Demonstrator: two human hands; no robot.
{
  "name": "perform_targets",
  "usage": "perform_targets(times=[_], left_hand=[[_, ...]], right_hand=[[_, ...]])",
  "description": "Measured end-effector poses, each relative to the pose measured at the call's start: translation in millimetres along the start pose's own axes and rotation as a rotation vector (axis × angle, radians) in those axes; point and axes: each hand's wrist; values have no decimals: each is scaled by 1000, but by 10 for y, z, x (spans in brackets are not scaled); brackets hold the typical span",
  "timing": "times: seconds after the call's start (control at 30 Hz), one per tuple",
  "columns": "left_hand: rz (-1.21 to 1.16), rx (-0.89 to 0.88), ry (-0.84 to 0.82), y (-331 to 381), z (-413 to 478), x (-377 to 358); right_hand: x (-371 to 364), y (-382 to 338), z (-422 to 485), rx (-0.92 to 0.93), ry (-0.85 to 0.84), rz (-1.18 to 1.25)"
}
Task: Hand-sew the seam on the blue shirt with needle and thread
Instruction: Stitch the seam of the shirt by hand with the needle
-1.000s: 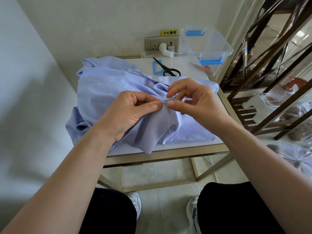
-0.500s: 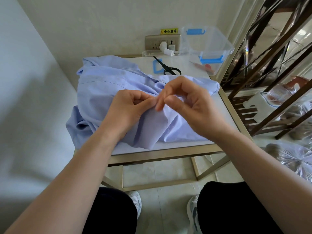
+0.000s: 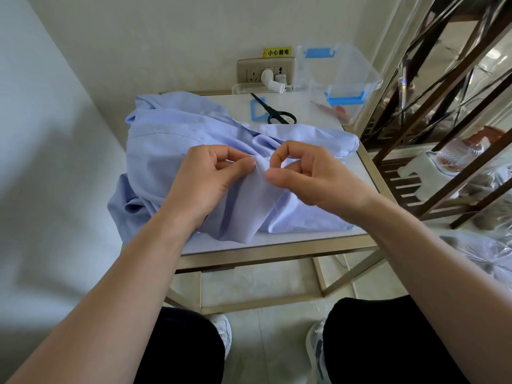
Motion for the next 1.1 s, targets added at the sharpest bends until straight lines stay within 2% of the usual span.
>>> perform_targets(times=[0.1,0.2,0.3,0.37,0.43,0.53,0.6,0.77,0.8,0.97,1.1], left_hand=[[-9,20,-5,0,2,2],[-8,14,-26,18,-11,-8],[-10,12,-32,22,-18,-10],[-13,18,-26,11,-16,-3],[-11,18,-7,-2,-10,10],[-9,8,7,-1,-14,25],[-12,5,5,-6,-11,30],[-5,0,9,-10,-4,30],[-3,0,7,-7,-7,29],[-6,29,-40,27,-27,4],[-38,31,-86,45,-38,-1]], right_hand=[[-137,15,10,122,168,-95],[-206,109,59,170,291,-211],[-218,152,101,179,346,-285],[-176,94,80,153,240,-268],[-75,14,21,97,-30,-231],[60,-55,-66,-39,-455,-311],[94,-54,-79,-93,-518,-358],[212,-73,-79,-109,-454,-387],[211,-68,-73,-102,-399,-379],[18,-6,24,-14,93,-191],[-163,59,81,48,222,-203]])
Point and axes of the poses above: each hand's wrist, its own z-axis towards the middle knuckle, its own x-axis out of the back of the hand, y = z × x, and after that the axes turned 4 degrees about -x, right-handed
